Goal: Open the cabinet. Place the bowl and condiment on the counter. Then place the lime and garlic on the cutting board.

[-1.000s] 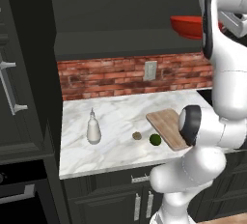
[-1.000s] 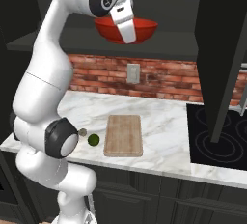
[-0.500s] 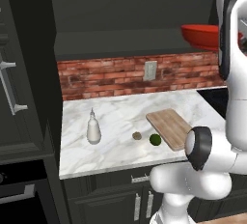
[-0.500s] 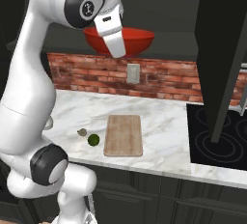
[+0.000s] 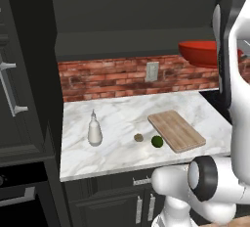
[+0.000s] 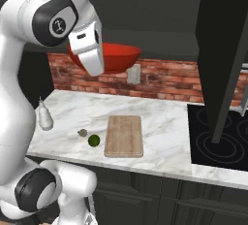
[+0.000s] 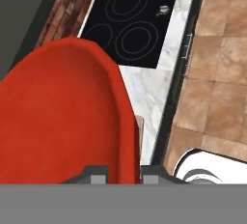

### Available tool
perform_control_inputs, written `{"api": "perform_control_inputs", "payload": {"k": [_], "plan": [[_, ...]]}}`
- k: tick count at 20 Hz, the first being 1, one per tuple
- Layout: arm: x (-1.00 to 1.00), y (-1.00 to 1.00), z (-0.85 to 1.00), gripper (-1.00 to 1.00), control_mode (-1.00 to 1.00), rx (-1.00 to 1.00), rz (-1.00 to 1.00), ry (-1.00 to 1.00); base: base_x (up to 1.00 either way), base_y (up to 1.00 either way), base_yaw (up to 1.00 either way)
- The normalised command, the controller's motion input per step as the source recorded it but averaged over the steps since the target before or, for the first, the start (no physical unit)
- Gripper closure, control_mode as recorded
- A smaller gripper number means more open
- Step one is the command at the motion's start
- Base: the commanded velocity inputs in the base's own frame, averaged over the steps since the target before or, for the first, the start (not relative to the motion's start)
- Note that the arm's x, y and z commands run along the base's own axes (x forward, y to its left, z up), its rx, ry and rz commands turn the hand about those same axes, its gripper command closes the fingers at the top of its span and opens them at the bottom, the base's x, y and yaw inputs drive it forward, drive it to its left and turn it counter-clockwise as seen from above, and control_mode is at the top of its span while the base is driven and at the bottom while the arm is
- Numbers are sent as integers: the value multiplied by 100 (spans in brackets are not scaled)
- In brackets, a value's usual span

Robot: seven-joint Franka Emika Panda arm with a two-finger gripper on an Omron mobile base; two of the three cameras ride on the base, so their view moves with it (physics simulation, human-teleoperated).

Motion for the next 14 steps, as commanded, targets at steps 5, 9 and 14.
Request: {"api": "perform_control_inputs", "payload": {"k": [5, 9, 14], "plan": [[-22, 6, -26, 100, -100, 0, -1, 3, 0, 0, 0], [-24, 0, -26, 100, -100, 0, 0, 1, 0, 0, 0], [-23, 0, -22, 100, -100, 0, 0, 0, 0, 0, 0]]}}
